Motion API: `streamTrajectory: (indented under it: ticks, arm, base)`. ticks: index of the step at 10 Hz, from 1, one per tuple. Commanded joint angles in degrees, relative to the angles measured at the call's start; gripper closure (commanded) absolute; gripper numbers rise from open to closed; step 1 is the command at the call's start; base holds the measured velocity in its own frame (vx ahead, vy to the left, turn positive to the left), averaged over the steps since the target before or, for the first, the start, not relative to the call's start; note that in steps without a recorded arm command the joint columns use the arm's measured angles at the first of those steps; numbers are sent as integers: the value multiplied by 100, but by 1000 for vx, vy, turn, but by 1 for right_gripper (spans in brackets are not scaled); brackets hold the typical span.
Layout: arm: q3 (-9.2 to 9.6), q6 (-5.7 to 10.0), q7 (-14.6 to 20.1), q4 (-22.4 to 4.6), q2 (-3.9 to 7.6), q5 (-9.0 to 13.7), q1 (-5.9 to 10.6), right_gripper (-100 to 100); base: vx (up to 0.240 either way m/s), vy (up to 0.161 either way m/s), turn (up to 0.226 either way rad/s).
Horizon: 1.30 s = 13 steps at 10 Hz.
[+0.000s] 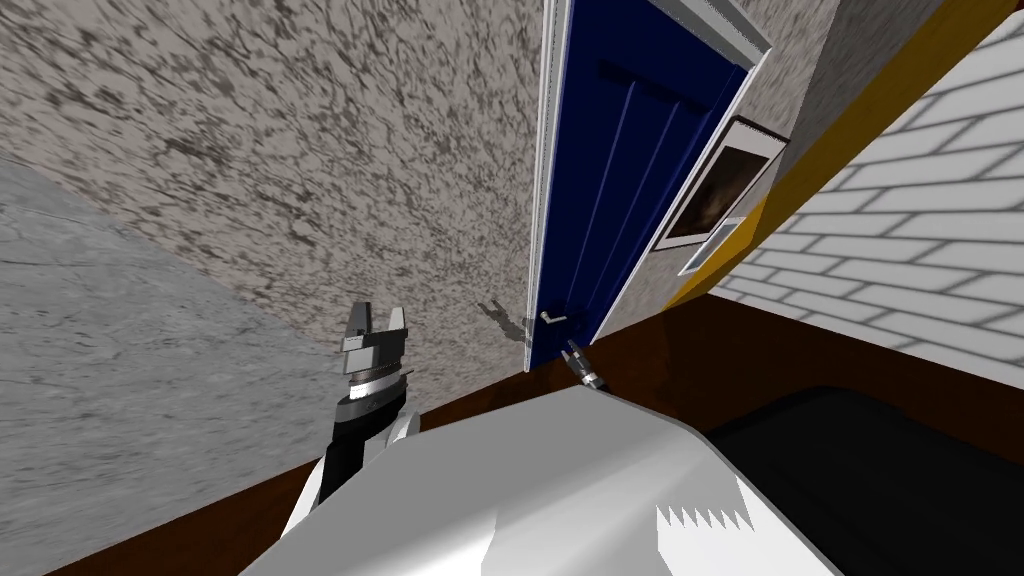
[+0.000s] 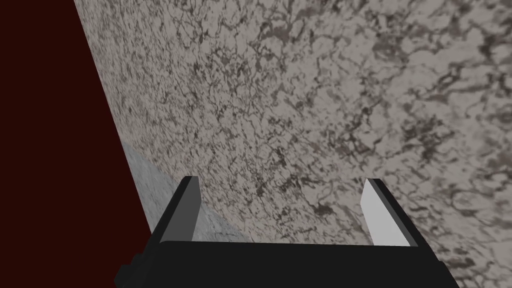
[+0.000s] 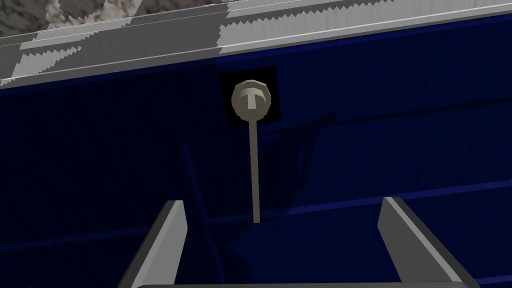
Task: Pull the door open
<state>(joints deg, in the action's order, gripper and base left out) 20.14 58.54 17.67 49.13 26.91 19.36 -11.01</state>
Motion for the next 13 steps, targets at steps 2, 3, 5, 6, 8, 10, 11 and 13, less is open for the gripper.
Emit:
streamTrajectory:
  ticks: [2, 3, 5, 6, 8, 10, 11, 13]
  arm:
    - [70, 117, 138, -348, 134, 79, 90, -100]
    - [92, 151, 176, -456, 172, 103, 117, -100]
    - [-45, 165, 193, -568, 135, 144, 148, -100]
    - [-134, 185, 219, -689, 123, 183, 181, -100]
    - [-278, 217, 262, -884, 105, 247, 233, -100]
    - [-480, 263, 323, -1158, 79, 337, 306, -100]
    - [-430, 244, 296, -1019, 90, 317, 244, -100]
    - [-430, 244, 296, -1019, 90, 317, 244, 100]
  base:
    - [97, -105, 107]
    - [88, -97, 114]
    - [83, -20, 140]
    - [205, 29, 335]
    - [185, 25, 258]
    - [196, -3, 217]
    - [92, -9, 43]
    - [-23, 1, -24]
